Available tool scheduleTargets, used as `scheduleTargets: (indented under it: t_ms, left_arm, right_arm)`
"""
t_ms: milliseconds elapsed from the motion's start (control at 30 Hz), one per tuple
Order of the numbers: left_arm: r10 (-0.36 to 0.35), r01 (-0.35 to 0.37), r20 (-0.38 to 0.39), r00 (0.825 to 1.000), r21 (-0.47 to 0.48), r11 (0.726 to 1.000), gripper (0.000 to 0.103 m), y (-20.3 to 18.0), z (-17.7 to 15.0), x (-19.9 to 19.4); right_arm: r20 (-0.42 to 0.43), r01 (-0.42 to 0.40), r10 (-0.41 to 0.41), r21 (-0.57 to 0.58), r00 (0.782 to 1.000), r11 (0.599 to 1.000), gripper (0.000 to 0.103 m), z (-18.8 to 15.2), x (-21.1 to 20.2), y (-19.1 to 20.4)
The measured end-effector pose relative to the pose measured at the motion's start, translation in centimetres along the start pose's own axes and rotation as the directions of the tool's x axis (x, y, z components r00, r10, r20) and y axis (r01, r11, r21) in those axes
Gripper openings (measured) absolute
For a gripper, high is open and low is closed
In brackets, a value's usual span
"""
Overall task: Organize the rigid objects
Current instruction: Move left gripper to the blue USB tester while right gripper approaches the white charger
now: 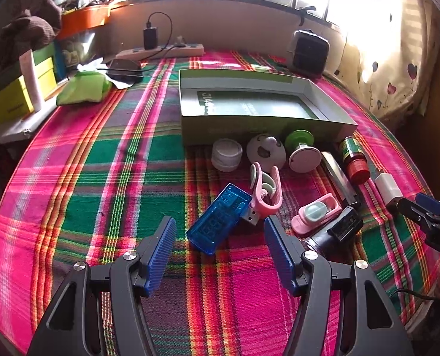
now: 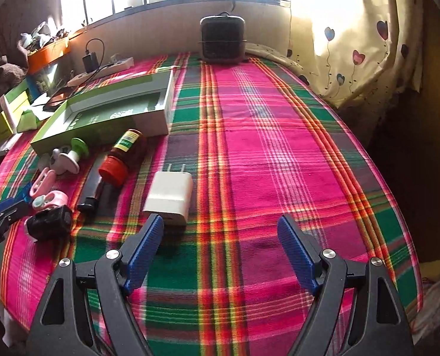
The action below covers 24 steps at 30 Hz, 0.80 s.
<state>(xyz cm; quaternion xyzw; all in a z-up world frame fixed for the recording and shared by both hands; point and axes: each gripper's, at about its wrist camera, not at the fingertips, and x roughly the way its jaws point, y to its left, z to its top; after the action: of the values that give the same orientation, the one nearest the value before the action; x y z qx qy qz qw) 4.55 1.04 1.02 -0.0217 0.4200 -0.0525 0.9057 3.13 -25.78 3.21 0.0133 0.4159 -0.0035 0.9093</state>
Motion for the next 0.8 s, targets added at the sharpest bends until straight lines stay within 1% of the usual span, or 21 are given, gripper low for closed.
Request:
scheduleTargets:
  t_ms: [67,100,267,400,467,567,667,733,767,800]
  left_arm:
    - [0.009,-0.009,-0.001,1.0,0.009,1.0,0.061,0.0,0.2,0.1]
    - [0.011,-0.011,-0.001,1.0,0.012,1.0,0.061,0.1,0.2,0.2]
    - [0.026,-0.026,-0.02,0.999,0.039,0.999,0.061,0.0,0.5,0.9]
    - [0.029,-0.027,-0.028,0.999,0.053,0.998,0.061,0.1,0.5,1.0]
    - [0.046,-0.044,-0.034,0.998,0.063,0.997,0.061,0.1,0.3,0.9]
    - [0.035,-0.033,-0.036,0.999,0.07,0.997,0.061,0.2,0.1,0.7]
    - [0.049,-0.046,-0.034,0.998,0.077,0.996,0.061,0.4,0.0,0.8]
    - [0.054,-0.052,-0.033,0.998,0.07,0.996,0.061,0.6,0.2,0.9]
    - [0.055,-0.052,-0.033,0.998,0.067,0.996,0.061,0.7,0.3,0.9]
    - [0.058,-0.056,-0.032,0.998,0.069,0.996,0.061,0.7,0.3,1.0]
  right_arm:
    - [0.001,-0.052,0.052,-0.017,0.999,0.999,0.08,0.1,0.1,0.8]
    - [-0.005,-0.065,0.065,-0.025,0.998,0.998,0.08,0.3,0.3,1.1]
    - [-0.033,-0.078,0.078,-0.022,0.996,0.997,0.08,0.8,1.8,1.9]
    - [-0.049,-0.078,0.077,-0.018,0.996,0.997,0.079,1.3,2.5,2.0]
    - [-0.053,-0.078,0.076,-0.019,0.996,0.997,0.079,1.4,2.8,2.1]
    - [-0.067,-0.075,0.073,-0.02,0.995,0.997,0.079,1.5,3.1,2.1]
    - [-0.059,-0.081,0.08,-0.015,0.995,0.997,0.079,1.5,3.1,2.0]
    - [-0.056,-0.069,0.068,-0.013,0.996,0.998,0.079,1.6,3.3,1.9]
    - [-0.056,-0.063,0.062,-0.014,0.997,0.998,0.079,1.7,3.3,1.9]
    - [-0.054,-0.059,0.058,-0.015,0.997,0.998,0.075,1.7,3.3,1.9]
